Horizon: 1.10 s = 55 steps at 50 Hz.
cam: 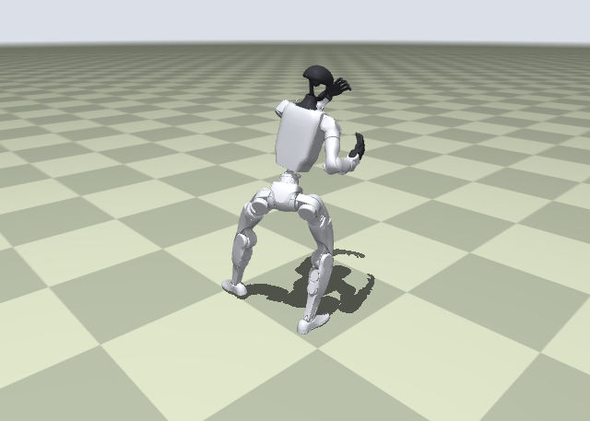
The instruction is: Kungfu
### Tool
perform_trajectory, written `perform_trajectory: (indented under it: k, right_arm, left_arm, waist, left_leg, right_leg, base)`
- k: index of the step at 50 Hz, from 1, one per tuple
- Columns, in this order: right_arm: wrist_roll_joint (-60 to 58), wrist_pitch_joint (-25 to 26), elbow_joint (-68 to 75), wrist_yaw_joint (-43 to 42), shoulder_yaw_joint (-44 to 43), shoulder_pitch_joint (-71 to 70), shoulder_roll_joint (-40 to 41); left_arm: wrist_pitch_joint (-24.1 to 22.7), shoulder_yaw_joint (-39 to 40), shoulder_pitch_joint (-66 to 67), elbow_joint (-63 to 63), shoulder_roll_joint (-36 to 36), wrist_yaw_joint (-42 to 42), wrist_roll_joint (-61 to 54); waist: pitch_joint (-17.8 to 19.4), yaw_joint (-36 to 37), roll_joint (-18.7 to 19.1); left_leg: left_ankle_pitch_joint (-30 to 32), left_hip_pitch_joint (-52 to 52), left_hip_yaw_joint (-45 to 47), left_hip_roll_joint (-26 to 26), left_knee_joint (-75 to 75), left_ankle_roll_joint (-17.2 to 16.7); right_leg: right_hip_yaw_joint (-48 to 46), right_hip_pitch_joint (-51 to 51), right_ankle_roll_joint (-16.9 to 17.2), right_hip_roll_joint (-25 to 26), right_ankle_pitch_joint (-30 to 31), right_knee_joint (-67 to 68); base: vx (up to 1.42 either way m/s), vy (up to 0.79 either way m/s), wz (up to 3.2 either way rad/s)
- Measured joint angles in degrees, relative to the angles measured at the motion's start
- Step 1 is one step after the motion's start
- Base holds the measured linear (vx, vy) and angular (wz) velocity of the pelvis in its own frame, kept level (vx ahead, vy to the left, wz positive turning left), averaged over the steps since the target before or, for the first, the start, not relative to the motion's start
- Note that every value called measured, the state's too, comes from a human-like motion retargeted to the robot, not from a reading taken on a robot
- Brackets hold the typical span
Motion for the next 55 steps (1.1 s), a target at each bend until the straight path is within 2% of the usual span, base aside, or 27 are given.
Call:
perform_trajectory:
  k: [3,6,8,10,12,13,15,16,17,18,19,20,22,23,25,27,28,32,35,41,43,45,48,50,52,53,55]
  right_arm:
    - [-6.11,2.72,-4.22,-4.43,-0.09,-3.46,-6.18]
    - [-11.41,5.78,-5.02,-6.76,3.09,-13.41,-12.74]
    - [-13.83,9.75,-3.15,-7.89,9.36,-26.42,-15.41]
    - [-12.07,15.05,-0.45,-7.42,14.51,-42.26,-18.17]
    - [-13.68,18.15,8.09,1.33,13.48,-57.18,-20.6]
    - [-18.72,17.27,15.49,7.59,12.13,-63.95,-21.6]
    - [-39.02,9.97,41.28,12.41,14.03,-78.29,-22.41]
    - [-54.95,12.43,62.58,4.64,20.98,-88.67,-19.6]
    - [-68.86,20.49,82.51,-0.96,26.92,-98.51,-15.92]
    - [-78.72,39.75,99.69,-2.24,30.84,-107.27,-10.49]
    - [-84.69,49.01,111.2,2.33,30.67,-111.77,-6.83]
    - [-88.72,53.26,119.86,9.81,28.45,-114.14,-4.05]
    - [-82.06,44.83,119.73,11.68,26.62,-117.92,-5.02]
    - [-79.25,41.93,117.01,6.67,26.52,-117.28,-5.19]
    - [-80.67,36.44,112.87,-7.66,24.97,-114.22,-3.14]
    - [-87.04,30.21,113.25,-13.62,24.0,-113.42,-1.12]
    - [-87.54,29.65,113.29,-12.5,24.01,-113.61,-0.82]
    - [-80.76,36.64,111.91,-9.99,21.67,-113.21,-0.16]
    - [-76.12,34.38,110.95,-11.43,20.1,-111.84,1.21]
    - [-62.26,32.45,112.0,-19.12,14.46,-109.08,4.93]
    - [-52.21,31.18,111.51,-17.99,12.11,-107.98,7.19]
    - [-40.2,29.24,108.51,-12.92,10.29,-105.34,10.25]
    - [-23.99,29.31,94.35,3.85,8.02,-95.34,17.02]
    - [-10.01,25.21,82.75,18.11,11.33,-86.05,17.46]
    - [3.3,23.01,70.83,23.41,15.44,-71.71,18.82]
    - [6.33,22.5,65.62,23.72,16.07,-63.15,22.4]
    - [15.83,23.38,55.88,27.81,17.44,-43.96,25.15]
  left_arm:
    - [-4.01,2.21,-0.05,-0.57,10.17,4.83,10.15]
    - [-7.8,2.99,-2.15,0.62,16.51,13.07,22.73]
    - [-10.18,1.38,-5.8,2.05,19.15,18.45,30.7]
    - [-11.38,0.72,-10.93,4.19,20.33,20.93,36.71]
    - [-12.31,-0.08,-16.67,5.99,20.56,22.68,40.71]
    - [-12.5,-0.7,-19.73,6.5,20.01,23.38,42.77]
    - [-11.36,-3.14,-25.42,6.73,17.83,24.43,47.32]
    - [-10.11,-3.17,-26.79,6.44,16.66,24.31,49.3]
    - [-9.03,-2.87,-27.8,5.88,16.27,24.22,50.81]
    - [-8.27,-1.91,-28.09,4.79,17.45,24.21,51.39]
    - [-8.05,-0.83,-27.85,3.68,18.18,24.4,51.53]
    - [-8.11,0.32,-27.34,2.56,18.7,24.69,51.45]
    - [-8.36,-0.42,-31.18,0.86,20.14,25.51,52.83]
    - [-8.26,-0.89,-31.35,0.52,21.15,25.59,54.15]
    - [-7.78,-0.31,-28.26,0.47,22.1,26.7,57.24]
    - [-8.21,0.43,-25.64,0.55,22.49,28.55,57.07]
    - [-8.71,0.23,-25.21,0.54,22.66,29.23,56.26]
    - [-8.79,-0.04,-23.58,0.45,22.16,29.21,54.91]
    - [-8.21,-0.73,-20.87,0.0,21.51,30.74,55.9]
    - [-8.0,-7.24,-9.17,-4.9,11.1,34.42,53.36]
    - [-8.24,-11.46,-4.04,-6.89,6.77,33.91,51.5]
    - [-8.35,-17.0,1.84,-7.29,1.66,34.15,52.9]
    - [-2.6,-20.26,7.6,-6.24,-1.11,49.79,64.28]
    - [-4.09,-16.21,9.34,-5.7,0.56,56.27,72.56]
    - [-0.65,-12.64,7.83,-2.54,5.21,63.75,79.19]
    - [0.85,-10.3,6.05,0.56,7.89,66.87,82.64]
    - [0.25,-4.72,1.48,12.02,14.05,69.22,89.92]
  waist:
    - [-0.02,3.48,-0.29]
    - [2.37,6.0,0.91]
    - [5.3,5.84,1.98]
    - [6.45,7.1,-0.34]
    - [4.07,15.27,-5.88]
    - [2.35,19.85,-10.07]
    - [-0.69,29.35,-20.09]
    - [-4.46,31.64,-26.22]
    - [-6.33,33.3,-30.35]
    - [-4.41,33.71,-30.51]
    - [-3.46,33.98,-29.89]
    - [-2.98,34.18,-28.88]
    - [1.41,34.01,-29.0]
    - [1.87,33.05,-28.85]
    - [-0.67,30.64,-29.0]
    - [-2.06,30.09,-29.26]
    - [-1.87,30.2,-29.51]
    - [-1.3,29.58,-30.11]
    - [-2.06,28.26,-30.06]
    - [-1.94,28.99,-30.49]
    - [-1.47,29.17,-29.99]
    - [0.41,27.74,-28.71]
    - [1.67,24.71,-23.98]
    - [1.87,21.37,-20.75]
    - [2.86,18.37,-18.44]
    - [3.41,16.23,-17.03]
    - [5.19,12.12,-15.08]
  left_leg:
    - [-1.59,-4.86,-7.78,0.87,4.77,1.52]
    - [-2.48,-9.91,-19.44,-1.51,8.95,3.35]
    - [-2.71,-13.03,-31.21,-6.93,10.51,2.7]
    - [-2.8,-13.42,-38.69,-15.15,10.4,1.98]
    - [-4.29,-15.3,-41.23,-20.39,13.39,2.26]
    - [-5.14,-17.24,-41.38,-23.18,15.33,2.49]
    - [-6.49,-21.78,-40.13,-25.98,17.99,3.88]
    - [-6.86,-26.97,-38.38,-26.87,18.28,4.76]
    - [-7.18,-30.18,-37.38,-27.64,18.48,5.36]
    - [-7.36,-29.39,-37.9,-28.14,18.53,5.37]
    - [-7.39,-29.33,-39.43,-28.71,18.44,5.11]
    - [-7.34,-29.65,-41.47,-29.31,18.29,4.72]
    - [-6.62,-29.97,-44.78,-30.33,17.05,3.5]
    - [-6.04,-29.69,-45.94,-30.58,16.51,2.74]
    - [-5.27,-30.68,-47.1,-30.34,15.82,1.71]
    - [-4.87,-31.56,-46.82,-29.31,15.07,1.88]
    - [-4.92,-31.75,-46.6,-28.88,14.88,2.0]
    - [-5.24,-31.98,-43.99,-29.06,15.56,3.46]
    - [-7.64,-30.71,-43.21,-30.15,15.4,4.03]
    - [-11.63,-23.64,-43.02,-32.53,13.02,2.5]
    - [-14.45,-18.96,-41.54,-34.7,11.24,3.43]
    - [-17.19,-10.25,-38.81,-40.15,7.12,5.62]
    - [-18.08,-1.01,-40.98,-41.02,1.87,4.79]
    - [-17.9,3.66,-42.46,-39.75,-0.24,4.28]
    - [-17.27,10.2,-40.56,-40.12,-3.89,5.46]
    - [-17.19,13.05,-40.39,-40.35,-5.48,5.84]
    - [-16.94,18.71,-38.94,-41.63,-8.62,7.47]
  right_leg:
    - [0.05,6.92,5.3,0.91,3.32,-5.54]
    - [4.75,20.21,11.25,6.72,9.6,-13.86]
    - [9.13,30.74,12.31,11.73,13.15,-17.98]
    - [14.28,38.52,13.7,14.14,12.77,-19.91]
    - [13.86,42.15,13.83,14.43,10.16,-22.64]
    - [11.32,41.96,13.83,13.19,8.69,-23.41]
    - [6.73,38.74,13.83,10.26,5.1,-22.76]
    - [5.0,33.13,13.83,7.41,3.45,-21.27]
    - [3.72,29.71,13.83,5.56,2.18,-20.18]
    - [3.31,30.66,13.83,5.72,1.67,-19.93]
    - [2.84,31.63,13.83,6.94,1.58,-20.45]
    - [2.32,32.62,13.83,8.69,1.68,-21.35]
    - [0.09,34.76,13.83,11.07,3.41,-24.21]
    - [-0.93,35.83,13.83,11.96,4.42,-25.15]
    - [-1.36,34.74,13.83,13.3,5.67,-25.08]
    - [-1.47,32.99,13.83,13.53,6.51,-24.75]
    - [-1.48,32.67,13.83,13.4,7.02,-25.04]
    - [-1.02,33.29,13.83,12.66,9.97,-27.65]
    - [-1.0,34.46,13.83,12.46,14.24,-29.37]
    - [-3.06,38.18,13.83,11.0,31.95,-30.65]
    - [-1.21,39.17,13.83,8.68,39.81,-28.89]
    - [3.42,40.82,13.37,3.33,43.95,-22.79]
    - [11.51,34.18,12.85,10.12,24.22,-11.0]
    - [18.76,28.3,13.83,18.66,16.59,-9.81]
    - [19.99,22.23,9.55,17.02,15.16,-12.61]
    - [18.68,18.92,5.41,16.64,14.99,-14.89]
    - [19.94,12.63,-0.54,18.06,16.69,-21.05]
  base:
    - [0.21,0.27,1.34]
    - [0.24,0.35,2.71]
    - [0.28,0.19,4.35]
    - [0.3,0.02,4.5]
    - [0.32,-0.25,3.17]
    - [0.34,-0.46,2.31]
    - [0.36,-0.56,1.31]
    - [0.26,-0.45,0.68]
    - [0.17,-0.3,0.56]
    - [0.21,-0.21,0.68]
    - [0.25,-0.12,0.8]
    - [0.04,-0.27,0.89]
    - [-0.1,-0.47,0.78]
    - [0.16,-0.35,0.48]
    - [0.34,-0.15,0.1]
    - [0.23,-0.03,-0.33]
    - [0.07,-0.04,-0.31]
    - [0.12,0.08,0.09]
    - [0.28,0.15,0.2]
    - [0.4,0.19,0.12]
    - [0.53,0.57,0.35]
    - [0.56,0.74,0.67]
    - [0.39,0.29,0.13]
    - [0.45,0.12,-0.25]
    - [0.44,0.34,-0.51]
    - [0.41,0.33,-0.26]
    - [0.46,0.33,-0.2]
